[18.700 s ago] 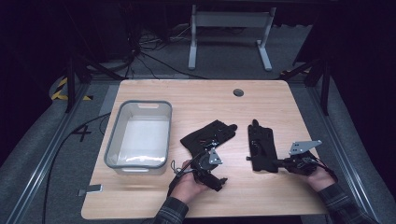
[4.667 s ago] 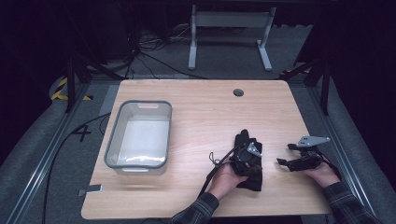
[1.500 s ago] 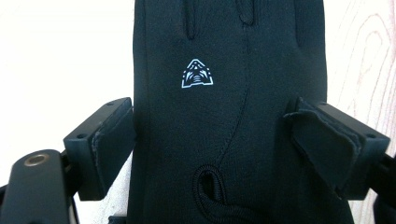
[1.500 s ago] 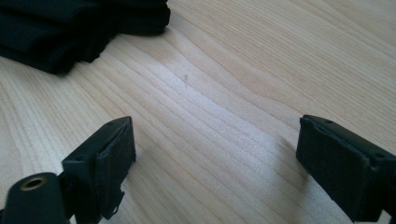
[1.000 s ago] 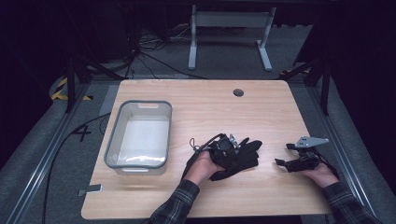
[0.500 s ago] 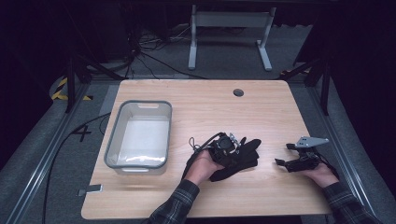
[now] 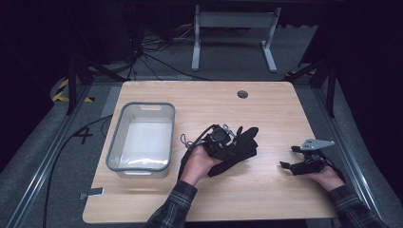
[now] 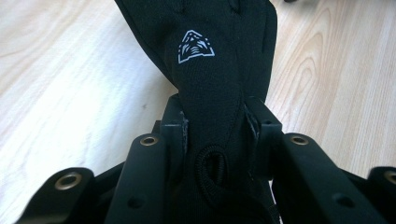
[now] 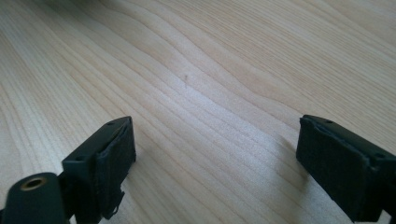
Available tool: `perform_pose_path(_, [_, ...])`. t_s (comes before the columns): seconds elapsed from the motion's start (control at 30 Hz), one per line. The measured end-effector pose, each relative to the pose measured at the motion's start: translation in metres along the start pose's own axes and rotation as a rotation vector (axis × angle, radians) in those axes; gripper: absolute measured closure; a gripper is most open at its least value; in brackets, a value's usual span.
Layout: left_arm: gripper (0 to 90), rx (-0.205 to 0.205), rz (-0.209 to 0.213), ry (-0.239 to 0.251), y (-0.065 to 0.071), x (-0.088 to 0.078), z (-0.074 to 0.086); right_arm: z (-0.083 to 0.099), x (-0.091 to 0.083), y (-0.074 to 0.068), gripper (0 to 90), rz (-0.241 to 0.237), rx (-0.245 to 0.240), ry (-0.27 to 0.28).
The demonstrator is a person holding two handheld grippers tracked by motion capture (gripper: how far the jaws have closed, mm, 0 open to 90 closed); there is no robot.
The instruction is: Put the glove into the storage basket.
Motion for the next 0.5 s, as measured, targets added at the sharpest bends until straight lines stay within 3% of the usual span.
perform_pose_path(0.5, [66.7, -0.061, -0.074, 0.052, -0.017, -0.042, 0.008, 0.000, 0.000, 0.000, 12.3, 0.000, 0.000, 0.000])
Point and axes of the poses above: each handheld gripper's, and its own axes: x roughly forward along the jaws, z roughly out of its underside, y roughly to its right, the point moved 5 cm from there along x, roughly forward along the jaws, and after that the axes turned 11 degrees about x, right-handed, at the moved point
